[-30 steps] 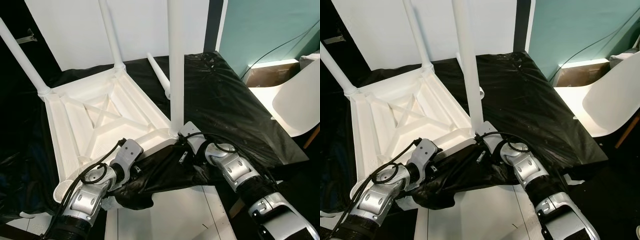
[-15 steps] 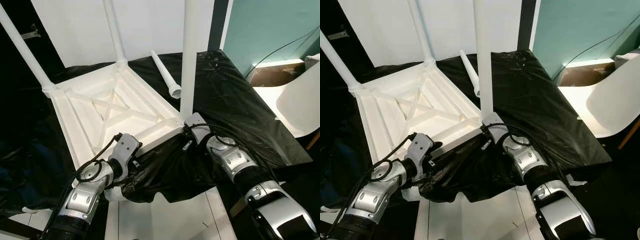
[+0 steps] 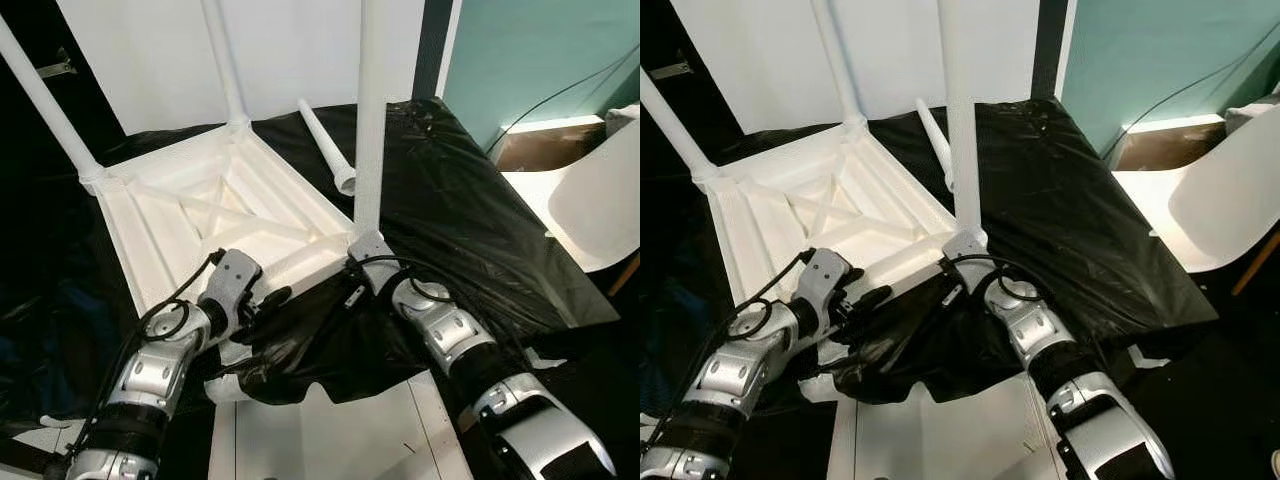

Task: Building children table

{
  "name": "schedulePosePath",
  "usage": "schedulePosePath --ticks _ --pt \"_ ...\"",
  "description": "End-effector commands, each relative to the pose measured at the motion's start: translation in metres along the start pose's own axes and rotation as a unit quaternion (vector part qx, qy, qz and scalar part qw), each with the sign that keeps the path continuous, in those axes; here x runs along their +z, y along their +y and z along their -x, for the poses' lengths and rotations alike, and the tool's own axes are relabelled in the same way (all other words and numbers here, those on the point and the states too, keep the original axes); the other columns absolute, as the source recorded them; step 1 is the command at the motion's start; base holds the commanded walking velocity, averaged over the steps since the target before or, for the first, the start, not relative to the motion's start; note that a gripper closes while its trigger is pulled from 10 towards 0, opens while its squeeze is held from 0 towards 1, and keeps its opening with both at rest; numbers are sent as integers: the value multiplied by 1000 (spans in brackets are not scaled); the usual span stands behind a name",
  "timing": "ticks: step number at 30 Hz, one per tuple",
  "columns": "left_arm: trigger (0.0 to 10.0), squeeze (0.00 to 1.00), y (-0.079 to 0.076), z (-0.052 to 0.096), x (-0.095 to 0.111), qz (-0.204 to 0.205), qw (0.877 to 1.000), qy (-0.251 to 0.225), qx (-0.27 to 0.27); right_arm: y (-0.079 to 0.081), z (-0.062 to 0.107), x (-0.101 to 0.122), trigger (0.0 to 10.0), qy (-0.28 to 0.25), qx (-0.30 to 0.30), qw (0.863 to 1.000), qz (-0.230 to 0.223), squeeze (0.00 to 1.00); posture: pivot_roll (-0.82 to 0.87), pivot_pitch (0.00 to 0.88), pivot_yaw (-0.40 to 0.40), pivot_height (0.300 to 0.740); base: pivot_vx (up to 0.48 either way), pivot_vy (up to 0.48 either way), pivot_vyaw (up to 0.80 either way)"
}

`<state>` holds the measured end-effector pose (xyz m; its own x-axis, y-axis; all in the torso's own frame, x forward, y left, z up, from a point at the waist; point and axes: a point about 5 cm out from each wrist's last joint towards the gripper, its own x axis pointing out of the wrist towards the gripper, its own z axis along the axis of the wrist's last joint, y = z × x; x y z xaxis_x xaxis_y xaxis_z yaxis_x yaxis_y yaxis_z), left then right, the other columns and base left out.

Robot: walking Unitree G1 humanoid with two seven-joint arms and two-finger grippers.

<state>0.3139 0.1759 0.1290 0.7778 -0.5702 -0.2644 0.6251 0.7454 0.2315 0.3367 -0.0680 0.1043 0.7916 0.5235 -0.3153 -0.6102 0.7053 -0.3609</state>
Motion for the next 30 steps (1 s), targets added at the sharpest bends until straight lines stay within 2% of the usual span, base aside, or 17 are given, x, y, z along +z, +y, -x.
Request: schedulePosePath --ticks 1,4,9,11,13,14,16,18,19,23,24,26,27,29,30 --pt "10000 0 20 5 -4 -8 994 17 109 7 1 0 10000 -2 6 1000 4 0 -64 0 71 740 0 0 0" --pt "10000 0 26 4 -4 -9 990 14 138 13 4 0 10000 -4 14 1000 2 0 -69 0 76 740 0 0 0" --pt "10000 0 28 2 4 6 990 -12 140 17 5 -2 10000 -2 17 1000 -3 0 -71 0 77 740 0 0 0" --pt "10000 0 23 0 -4 -9 995 19 98 18 5 -2 10000 -2 16 1000 -6 0 -72 0 77 740 0 0 0" --pt "10000 0 23 0 -4 -9 995 19 98 18 5 -2 10000 -2 16 1000 -6 0 -72 0 77 740 0 0 0" --pt "10000 0 18 0 -9 -13 997 33 70 17 6 -2 10000 -2 14 1000 -6 0 -72 0 77 740 0 0 0" --pt "10000 0 17 0 -10 -16 997 38 58 17 6 -1 10000 -2 14 1000 -6 0 -72 0 77 740 0 0 0" --pt "10000 0 2 2 -31 -55 991 119 -5 14 6 1 10000 -4 9 1000 -4 0 -72 0 74 740 0 0 0" --pt "10000 0 -5 3 -38 -59 988 140 -35 13 6 2 10000 -5 7 1000 -4 0 -72 0 74 740 0 0 0" --pt "10000 0 -14 3 -43 -54 984 157 -68 13 6 3 10000 -6 4 1000 -4 0 -71 0 72 740 0 0 0" --pt "8667 0 -17 2 -45 -53 981 168 -78 13 7 3 10000 -6 4 1000 -5 0 -71 0 72 740 0 0 0" --pt "8667 0 -19 1 -47 -53 979 176 -85 13 7 3 10000 -5 4 1000 -6 0 -71 0 72 740 0 0 0" --pt "4706 0 -22 0 -49 -55 977 185 -95 13 7 2 10000 -5 4 1000 -6 0 -71 0 70 740 0 0 0" --pt "4706 0 -23 0 -51 -57 975 190 -101 13 7 2 10000 -5 5 1000 -6 0 -71 0 70 740 0 0 0" --pt "0 0 -25 0 -52 -60 973 194 -109 12 7 2 10000 -4 4 1000 -6 0 -72 0 72 740 0 0 0"
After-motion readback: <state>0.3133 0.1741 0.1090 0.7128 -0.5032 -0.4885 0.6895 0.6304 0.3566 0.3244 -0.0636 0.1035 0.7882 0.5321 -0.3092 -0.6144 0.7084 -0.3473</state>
